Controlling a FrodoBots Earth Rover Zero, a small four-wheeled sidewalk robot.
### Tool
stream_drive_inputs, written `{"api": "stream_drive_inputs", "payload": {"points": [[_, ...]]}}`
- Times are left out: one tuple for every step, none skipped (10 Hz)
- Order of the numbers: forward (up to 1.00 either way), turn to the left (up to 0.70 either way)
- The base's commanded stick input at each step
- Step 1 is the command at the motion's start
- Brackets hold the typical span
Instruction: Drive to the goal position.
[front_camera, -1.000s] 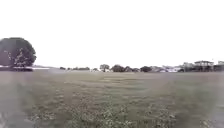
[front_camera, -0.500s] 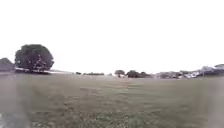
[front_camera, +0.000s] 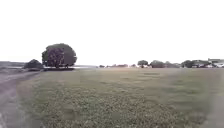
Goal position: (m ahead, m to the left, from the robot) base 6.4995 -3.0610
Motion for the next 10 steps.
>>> {"api": "stream_drive_inputs", "payload": {"points": [[0.85, 0.0], [0.85, -0.34], [0.85, -0.34], [0.85, -0.34], [0.85, -0.34], [0.85, -0.34], [0.85, -0.34], [0.85, -0.34], [0.85, -0.34], [0.85, -0.34]]}}
